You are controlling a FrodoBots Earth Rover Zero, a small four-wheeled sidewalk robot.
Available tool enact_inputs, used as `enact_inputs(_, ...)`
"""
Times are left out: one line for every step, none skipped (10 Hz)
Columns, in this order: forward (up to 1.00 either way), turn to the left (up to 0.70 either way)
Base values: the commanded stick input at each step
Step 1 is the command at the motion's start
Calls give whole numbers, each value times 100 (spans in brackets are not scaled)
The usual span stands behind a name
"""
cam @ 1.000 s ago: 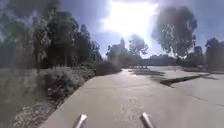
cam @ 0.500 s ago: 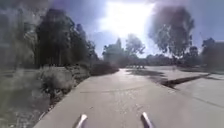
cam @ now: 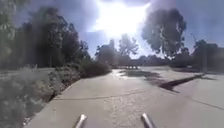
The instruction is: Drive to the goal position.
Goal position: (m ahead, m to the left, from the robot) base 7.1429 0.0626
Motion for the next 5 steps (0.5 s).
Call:
enact_inputs(85,-34)
enact_inputs(85,0)
enact_inputs(85,0)
enact_inputs(85,0)
enact_inputs(85,0)
